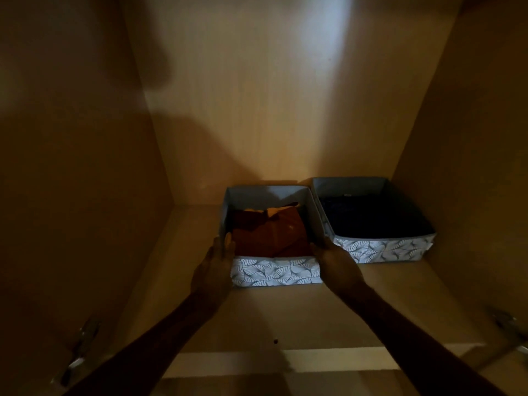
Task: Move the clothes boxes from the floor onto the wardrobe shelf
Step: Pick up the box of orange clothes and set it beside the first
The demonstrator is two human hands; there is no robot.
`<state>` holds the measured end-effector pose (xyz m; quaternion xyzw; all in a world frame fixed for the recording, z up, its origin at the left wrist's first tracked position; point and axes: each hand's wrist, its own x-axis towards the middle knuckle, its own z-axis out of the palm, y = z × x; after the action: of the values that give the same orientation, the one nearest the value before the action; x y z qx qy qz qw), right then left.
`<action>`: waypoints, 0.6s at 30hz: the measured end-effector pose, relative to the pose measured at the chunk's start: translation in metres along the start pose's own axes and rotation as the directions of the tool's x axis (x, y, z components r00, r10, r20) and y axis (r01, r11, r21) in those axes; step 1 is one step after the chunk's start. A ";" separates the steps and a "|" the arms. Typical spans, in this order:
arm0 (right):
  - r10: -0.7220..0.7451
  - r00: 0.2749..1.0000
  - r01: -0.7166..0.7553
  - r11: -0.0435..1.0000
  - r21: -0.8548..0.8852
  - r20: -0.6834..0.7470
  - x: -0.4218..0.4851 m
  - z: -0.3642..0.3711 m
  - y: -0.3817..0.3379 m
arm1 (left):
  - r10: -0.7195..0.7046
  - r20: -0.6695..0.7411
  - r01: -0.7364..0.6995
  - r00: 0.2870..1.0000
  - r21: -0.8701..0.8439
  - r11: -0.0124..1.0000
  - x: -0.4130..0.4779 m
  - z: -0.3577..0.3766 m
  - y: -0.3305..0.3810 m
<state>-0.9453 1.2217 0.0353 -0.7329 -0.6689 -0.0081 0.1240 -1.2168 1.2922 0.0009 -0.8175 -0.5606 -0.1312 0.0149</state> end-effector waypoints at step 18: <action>-0.069 0.997 0.075 0.971 -0.228 0.031 0.036 0.031 0.012 | 0.030 0.157 -0.033 0.987 0.017 0.999 0.046 0.024 -0.004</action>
<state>-0.9346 1.2616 0.0097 -0.7176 -0.6910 -0.0816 0.0307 -1.2006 1.3396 -0.0125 -0.8338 -0.5484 -0.0606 -0.0191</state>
